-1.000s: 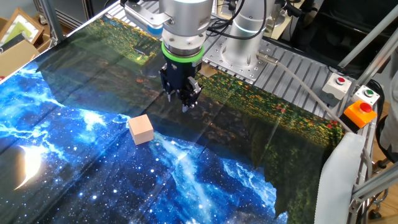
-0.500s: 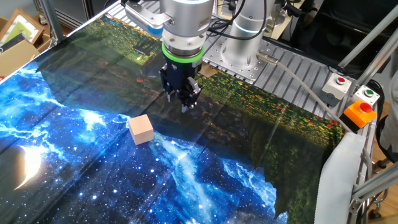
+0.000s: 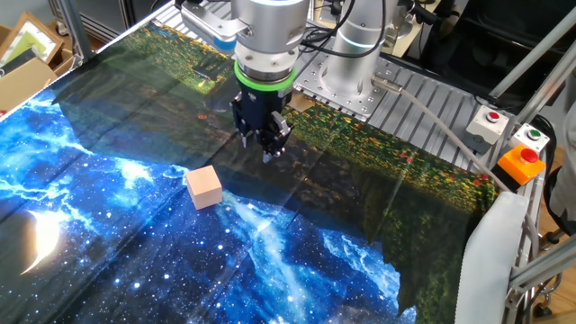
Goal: Pick up the small block on the left and move it to the right
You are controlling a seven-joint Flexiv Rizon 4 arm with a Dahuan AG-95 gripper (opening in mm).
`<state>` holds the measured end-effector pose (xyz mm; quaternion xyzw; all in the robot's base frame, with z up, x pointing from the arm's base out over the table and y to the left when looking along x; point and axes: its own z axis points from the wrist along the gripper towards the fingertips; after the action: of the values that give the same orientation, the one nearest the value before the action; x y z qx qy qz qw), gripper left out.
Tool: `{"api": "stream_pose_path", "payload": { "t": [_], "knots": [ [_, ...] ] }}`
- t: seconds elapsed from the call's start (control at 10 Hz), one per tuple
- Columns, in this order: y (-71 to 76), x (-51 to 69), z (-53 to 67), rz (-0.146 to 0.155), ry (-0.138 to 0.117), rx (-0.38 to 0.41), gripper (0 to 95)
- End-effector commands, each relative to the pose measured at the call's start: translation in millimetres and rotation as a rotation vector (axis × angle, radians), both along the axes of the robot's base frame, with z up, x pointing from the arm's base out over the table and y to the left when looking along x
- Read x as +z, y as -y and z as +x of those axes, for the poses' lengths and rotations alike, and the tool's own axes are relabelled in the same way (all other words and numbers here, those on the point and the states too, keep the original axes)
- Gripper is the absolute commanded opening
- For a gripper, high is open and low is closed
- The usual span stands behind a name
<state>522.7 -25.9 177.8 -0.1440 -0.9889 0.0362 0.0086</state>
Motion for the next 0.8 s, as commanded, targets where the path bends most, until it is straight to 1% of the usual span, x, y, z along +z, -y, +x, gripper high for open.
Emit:
{"api": "stream_pose_path", "payload": {
  "t": [0.1, 0.2, 0.3, 0.4, 0.5, 0.6, 0.7, 0.8],
  "knots": [
    [28.5, -3.4, 12.5, 0.016, -0.003, -0.013, 38.0],
    [34.8, -3.4, 15.5, 0.005, 0.002, -0.010, 38.0],
    [42.0, -1.6, 20.1, 0.007, -0.002, -0.029, 38.0],
    [43.6, -1.2, 20.9, 0.004, 0.006, -0.043, 38.0],
    [44.3, -1.2, 21.1, 0.002, 0.008, -0.059, 38.0],
    [46.4, -1.2, 22.2, 0.003, 0.010, -0.071, 57.0],
    [48.2, -1.7, 24.2, 0.005, 0.011, -0.083, 57.0],
    [53.3, -2.8, 30.5, 0.014, 0.008, -0.092, 57.0]
  ]
}}
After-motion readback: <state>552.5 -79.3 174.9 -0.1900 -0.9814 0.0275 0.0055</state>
